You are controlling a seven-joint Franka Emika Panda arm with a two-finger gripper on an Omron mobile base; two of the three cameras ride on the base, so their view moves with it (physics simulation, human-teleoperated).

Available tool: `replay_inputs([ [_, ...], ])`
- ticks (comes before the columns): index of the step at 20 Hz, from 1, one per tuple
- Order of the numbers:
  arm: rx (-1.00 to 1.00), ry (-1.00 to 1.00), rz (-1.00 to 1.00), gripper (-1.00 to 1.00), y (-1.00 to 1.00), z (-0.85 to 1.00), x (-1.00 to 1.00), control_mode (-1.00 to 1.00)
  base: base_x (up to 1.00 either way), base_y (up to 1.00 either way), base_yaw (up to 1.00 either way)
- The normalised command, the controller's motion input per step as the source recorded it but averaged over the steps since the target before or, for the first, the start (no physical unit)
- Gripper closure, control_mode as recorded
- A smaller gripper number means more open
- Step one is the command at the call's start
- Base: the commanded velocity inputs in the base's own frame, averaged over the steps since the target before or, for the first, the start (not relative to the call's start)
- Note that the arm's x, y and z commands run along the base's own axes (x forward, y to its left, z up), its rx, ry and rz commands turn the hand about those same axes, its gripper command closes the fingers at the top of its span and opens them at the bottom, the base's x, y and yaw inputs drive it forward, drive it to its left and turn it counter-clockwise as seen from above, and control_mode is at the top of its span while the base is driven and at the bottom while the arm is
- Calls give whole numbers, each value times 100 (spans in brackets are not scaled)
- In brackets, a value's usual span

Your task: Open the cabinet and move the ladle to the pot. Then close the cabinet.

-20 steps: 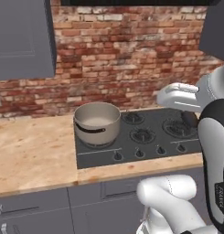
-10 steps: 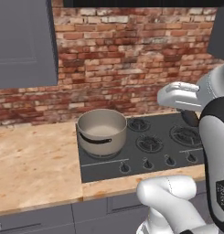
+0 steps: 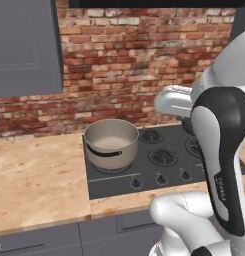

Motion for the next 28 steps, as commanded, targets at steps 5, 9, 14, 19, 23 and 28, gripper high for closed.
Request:
replay_inputs([
  [5,0,28,0,100,42,-20,64,-100,0,0,0],
  [9,0,21,0,100,29,-29,74,-100,0,0,0],
  [14,1,8,0,100,1,-41,61,-100,0,0,0],
  [19,4,7,0,100,0,-57,62,-100,0,0,0],
  [23,6,2,0,100,1,-50,63,-100,0,0,0],
  [28,3,0,0,100,4,-39,64,-100,0,0,0],
])
